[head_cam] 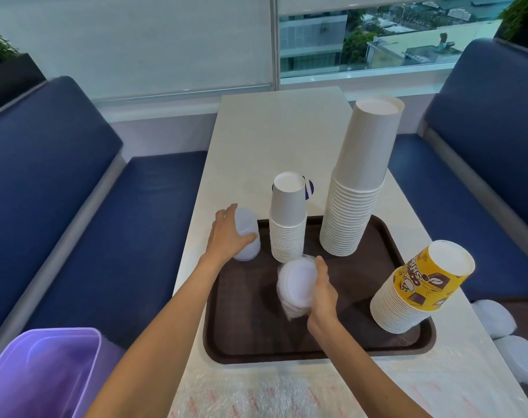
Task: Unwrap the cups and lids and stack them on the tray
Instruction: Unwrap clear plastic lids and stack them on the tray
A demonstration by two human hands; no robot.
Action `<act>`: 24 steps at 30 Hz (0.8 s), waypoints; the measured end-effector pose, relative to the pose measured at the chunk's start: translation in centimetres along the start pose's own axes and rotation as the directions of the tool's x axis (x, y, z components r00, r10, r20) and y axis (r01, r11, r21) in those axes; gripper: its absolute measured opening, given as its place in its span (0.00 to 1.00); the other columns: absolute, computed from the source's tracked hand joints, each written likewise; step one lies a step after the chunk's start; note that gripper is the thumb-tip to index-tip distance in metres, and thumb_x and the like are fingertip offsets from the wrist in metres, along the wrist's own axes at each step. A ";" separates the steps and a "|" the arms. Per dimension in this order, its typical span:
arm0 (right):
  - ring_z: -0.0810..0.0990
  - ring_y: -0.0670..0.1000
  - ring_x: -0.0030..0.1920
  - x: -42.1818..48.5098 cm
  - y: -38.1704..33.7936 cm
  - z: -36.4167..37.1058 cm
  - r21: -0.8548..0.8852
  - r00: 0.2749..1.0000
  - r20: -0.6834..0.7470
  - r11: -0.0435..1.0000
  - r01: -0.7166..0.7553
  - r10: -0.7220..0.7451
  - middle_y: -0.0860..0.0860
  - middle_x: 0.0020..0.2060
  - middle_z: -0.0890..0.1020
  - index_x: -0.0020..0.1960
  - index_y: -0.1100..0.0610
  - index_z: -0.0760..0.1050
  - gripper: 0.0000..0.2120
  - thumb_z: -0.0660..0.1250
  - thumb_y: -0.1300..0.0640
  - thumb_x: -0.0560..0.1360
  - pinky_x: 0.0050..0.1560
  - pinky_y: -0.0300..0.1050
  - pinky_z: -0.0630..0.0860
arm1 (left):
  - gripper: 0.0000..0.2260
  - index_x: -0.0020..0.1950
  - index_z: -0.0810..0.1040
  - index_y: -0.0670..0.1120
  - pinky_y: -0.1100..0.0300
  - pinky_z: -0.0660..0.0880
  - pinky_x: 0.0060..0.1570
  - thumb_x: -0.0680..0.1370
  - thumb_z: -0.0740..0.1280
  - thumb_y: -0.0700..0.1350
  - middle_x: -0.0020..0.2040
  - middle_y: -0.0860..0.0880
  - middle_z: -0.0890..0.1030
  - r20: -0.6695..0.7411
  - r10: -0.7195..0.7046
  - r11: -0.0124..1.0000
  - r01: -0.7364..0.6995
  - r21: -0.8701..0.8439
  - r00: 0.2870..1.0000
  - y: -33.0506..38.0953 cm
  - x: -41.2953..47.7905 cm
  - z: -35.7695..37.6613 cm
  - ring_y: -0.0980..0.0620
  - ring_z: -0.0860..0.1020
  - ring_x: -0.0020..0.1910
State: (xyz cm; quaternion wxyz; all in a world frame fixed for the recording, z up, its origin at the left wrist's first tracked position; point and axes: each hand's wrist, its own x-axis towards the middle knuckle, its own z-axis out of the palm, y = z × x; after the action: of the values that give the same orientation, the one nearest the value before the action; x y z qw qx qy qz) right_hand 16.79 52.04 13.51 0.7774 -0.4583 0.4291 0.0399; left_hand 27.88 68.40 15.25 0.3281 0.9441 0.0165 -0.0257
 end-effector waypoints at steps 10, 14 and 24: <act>0.76 0.55 0.57 0.5 0.4 -0.4 -0.007 1.000 0.021 1.000 0.015 -0.015 0.55 0.59 0.77 0.67 0.58 0.71 0.26 0.64 0.42 0.76 0.54 0.49 0.72 | 0.41 0.75 0.58 0.48 0.48 0.68 0.64 0.69 0.75 0.57 0.70 0.42 0.64 0.063 -0.013 0.996 0.008 0.088 0.998 -0.6 1.2 -0.6 0.42 0.67 0.67; 0.76 0.56 0.57 0.6 0.3 -0.3 -0.001 0.999 0.035 1.000 -0.010 0.010 0.55 0.59 0.77 0.66 0.58 0.70 0.27 0.62 0.40 0.76 0.54 0.50 0.72 | 0.43 0.77 0.54 0.49 0.48 0.67 0.65 0.70 0.73 0.58 0.72 0.42 0.62 0.104 0.006 0.990 -0.021 0.140 0.995 -0.6 1.2 -1.0 0.41 0.66 0.69; 0.79 0.59 0.56 0.5 1.1 -0.1 0.181 0.979 0.201 0.981 -0.065 0.027 0.58 0.56 0.80 0.65 0.57 0.72 0.31 0.62 0.36 0.73 0.61 0.59 0.75 | 0.16 0.65 0.74 0.45 0.51 0.73 0.61 0.79 0.65 0.47 0.60 0.51 0.73 -0.461 0.079 0.921 -0.242 -0.305 0.884 3.6 -7.9 0.4 0.53 0.73 0.60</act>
State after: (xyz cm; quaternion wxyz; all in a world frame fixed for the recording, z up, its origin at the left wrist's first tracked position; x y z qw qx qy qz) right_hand 16.56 52.39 12.37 0.8546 -0.3669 0.3620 0.0628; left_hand 20.16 65.19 17.65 0.4810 0.8488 0.0149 0.2190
